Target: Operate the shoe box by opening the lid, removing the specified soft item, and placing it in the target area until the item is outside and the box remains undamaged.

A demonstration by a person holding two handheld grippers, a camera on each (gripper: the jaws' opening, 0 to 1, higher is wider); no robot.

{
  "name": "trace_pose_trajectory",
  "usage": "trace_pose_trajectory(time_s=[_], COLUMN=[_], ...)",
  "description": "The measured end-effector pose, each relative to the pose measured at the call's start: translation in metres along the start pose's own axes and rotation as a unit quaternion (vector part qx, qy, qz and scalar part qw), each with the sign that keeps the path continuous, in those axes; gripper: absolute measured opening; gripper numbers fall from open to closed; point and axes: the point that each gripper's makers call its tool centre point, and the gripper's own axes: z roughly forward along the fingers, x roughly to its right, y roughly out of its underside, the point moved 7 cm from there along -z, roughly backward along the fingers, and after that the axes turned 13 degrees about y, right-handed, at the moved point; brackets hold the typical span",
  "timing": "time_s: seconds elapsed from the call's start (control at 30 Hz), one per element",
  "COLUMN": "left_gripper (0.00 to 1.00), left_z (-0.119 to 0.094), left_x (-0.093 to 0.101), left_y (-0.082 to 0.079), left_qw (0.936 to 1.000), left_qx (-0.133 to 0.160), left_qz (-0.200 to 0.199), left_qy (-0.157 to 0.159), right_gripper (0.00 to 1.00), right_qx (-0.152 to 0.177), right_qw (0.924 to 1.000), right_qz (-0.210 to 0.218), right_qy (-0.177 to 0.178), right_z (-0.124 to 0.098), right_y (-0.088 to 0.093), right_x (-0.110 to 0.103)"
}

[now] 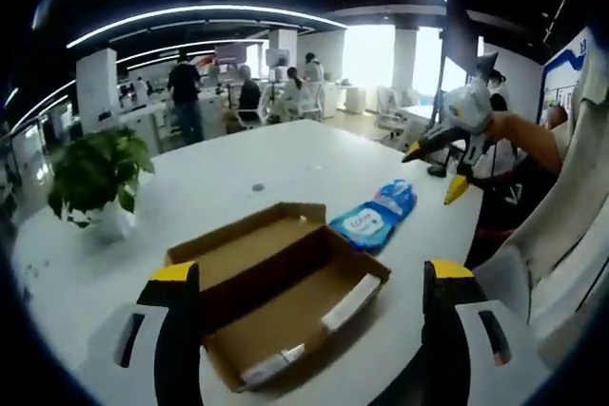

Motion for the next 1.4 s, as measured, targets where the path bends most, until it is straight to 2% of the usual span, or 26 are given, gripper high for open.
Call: trace_pose_trajectory(time_s=[0.2, 0.23, 0.47, 0.63, 0.9, 1.13, 1.4], left_gripper=[1.0, 1.0, 1.0, 1.0, 1.0, 1.0, 1.0], left_z=[-0.02, -0.022, -0.04, -0.052, -0.065, -0.073, -0.078], left_x=[-0.001, -0.001, 0.001, 0.002, 0.0, -0.002, -0.003], left_y=[0.005, 0.007, 0.015, 0.021, 0.027, 0.033, 0.036], left_qw=[0.9996, 0.9996, 0.9993, 0.9989, 0.9979, 0.9974, 0.9965], left_qx=[0.012, 0.01, 0.01, 0.012, 0.017, 0.009, 0.017], left_qz=[0.0, 0.002, 0.009, 0.007, 0.001, 0.001, -0.006], left_qy=[-0.024, -0.027, -0.036, -0.045, -0.062, -0.071, -0.082], right_gripper=[0.72, 0.71, 0.68, 0.61, 0.54, 0.51, 0.49], right_qx=[0.016, 0.021, 0.019, 0.018, 0.008, -0.002, -0.019], right_qw=[0.9979, 0.9963, 0.9892, 0.9815, 0.9716, 0.962, 0.9523], right_qz=[-0.039, -0.058, -0.101, -0.135, -0.176, -0.209, -0.236], right_qy=[-0.049, -0.061, -0.104, -0.134, -0.158, -0.176, -0.192], right_z=[0.02, 0.024, 0.049, 0.067, 0.092, 0.112, 0.134], right_y=[-0.011, -0.013, -0.019, -0.022, -0.024, -0.026, -0.026], right_x=[-0.012, -0.015, -0.026, -0.032, -0.039, -0.049, -0.058])
